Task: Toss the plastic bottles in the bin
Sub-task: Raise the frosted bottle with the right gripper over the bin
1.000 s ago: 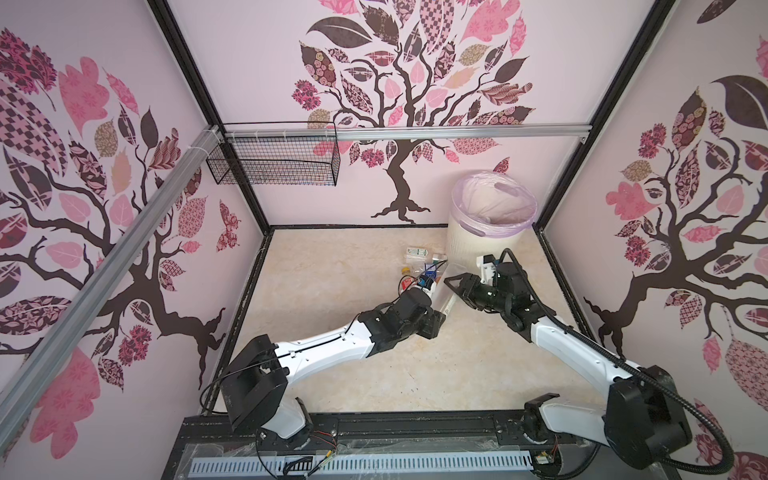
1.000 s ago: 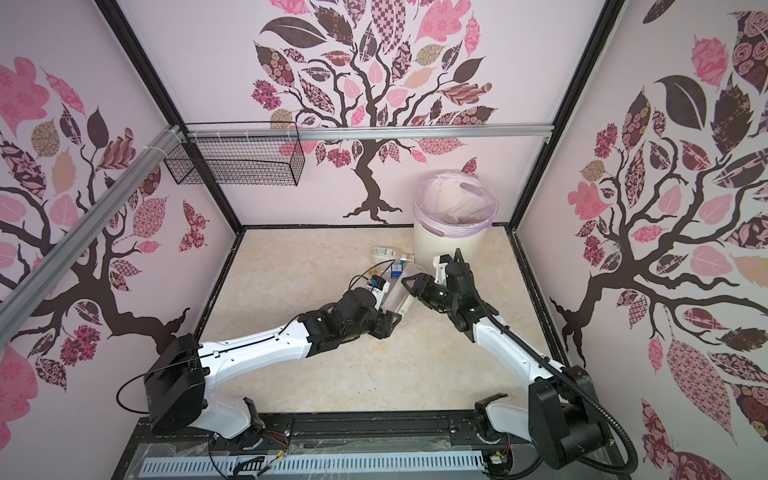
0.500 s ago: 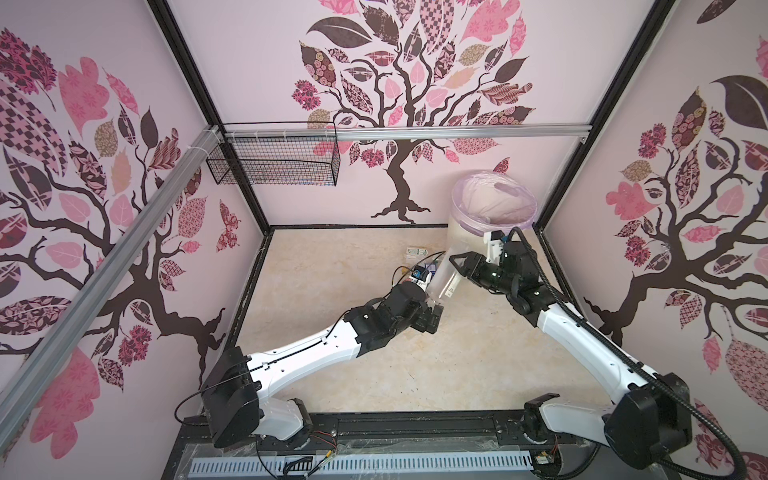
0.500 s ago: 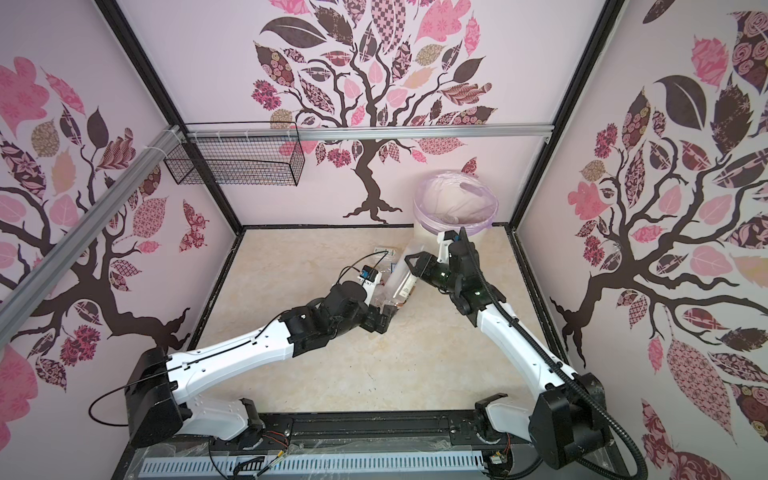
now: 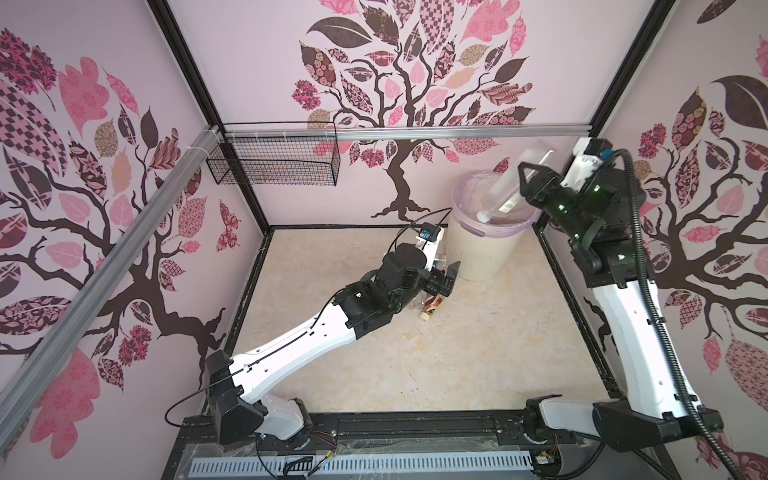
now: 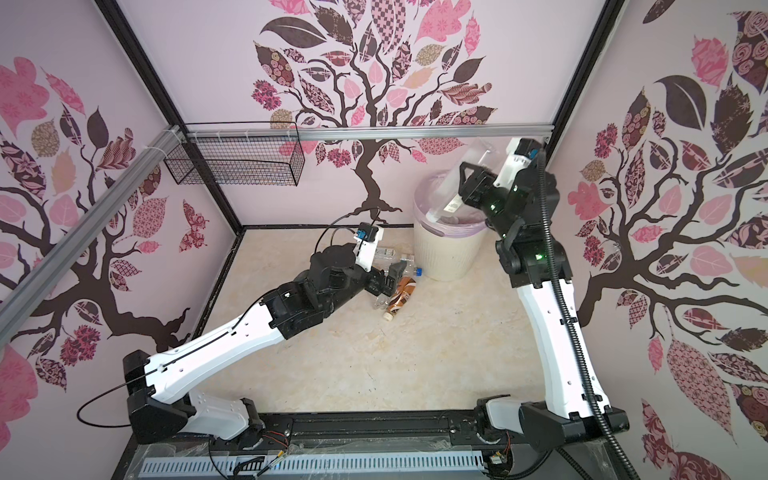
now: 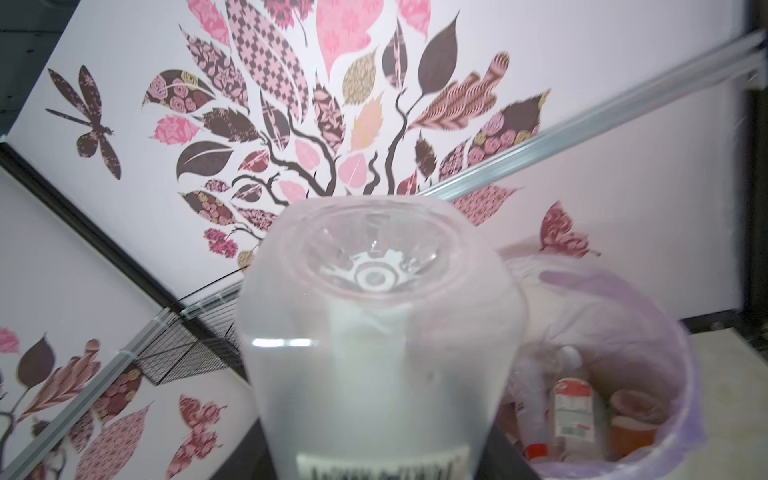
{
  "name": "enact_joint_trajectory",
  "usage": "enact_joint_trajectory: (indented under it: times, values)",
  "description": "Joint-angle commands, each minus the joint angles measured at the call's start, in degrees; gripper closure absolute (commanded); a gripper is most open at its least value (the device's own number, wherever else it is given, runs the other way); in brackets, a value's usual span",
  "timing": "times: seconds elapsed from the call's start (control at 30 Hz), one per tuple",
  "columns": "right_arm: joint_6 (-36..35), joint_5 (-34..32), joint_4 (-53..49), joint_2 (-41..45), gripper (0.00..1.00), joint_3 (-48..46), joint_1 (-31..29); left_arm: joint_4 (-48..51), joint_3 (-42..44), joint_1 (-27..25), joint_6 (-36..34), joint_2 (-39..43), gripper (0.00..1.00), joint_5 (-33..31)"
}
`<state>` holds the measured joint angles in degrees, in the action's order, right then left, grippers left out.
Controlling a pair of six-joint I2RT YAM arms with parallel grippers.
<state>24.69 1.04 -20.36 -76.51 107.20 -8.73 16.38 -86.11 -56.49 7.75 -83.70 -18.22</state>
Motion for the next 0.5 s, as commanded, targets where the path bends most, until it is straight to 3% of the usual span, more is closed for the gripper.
enact_joint_trajectory:
  times: [0.0, 0.13, 0.27, 0.47]
  values:
    - [-8.1, -10.4, -4.0, -4.0, 0.52, 10.4, -0.2, -1.3, -5.7, 0.3, -4.2, -2.4, 0.02, 1.1]
    - [-12.8, -18.4, -2.1, -8.4, 0.51, 19.5, -0.1, -1.3, -8.0, 0.4, -5.7, -3.8, 0.02, 1.5]
    - [-15.6, -21.5, -0.1, -14.4, 0.52, 24.0, 0.0, -1.3, -7.6, 0.8, -7.0, -3.8, 0.02, 1.0]
    - [-13.5, -18.8, -3.9, -28.5, 0.44, 23.6, 0.0, -1.1, -5.0, 3.8, -4.6, -3.4, 0.02, 3.0]
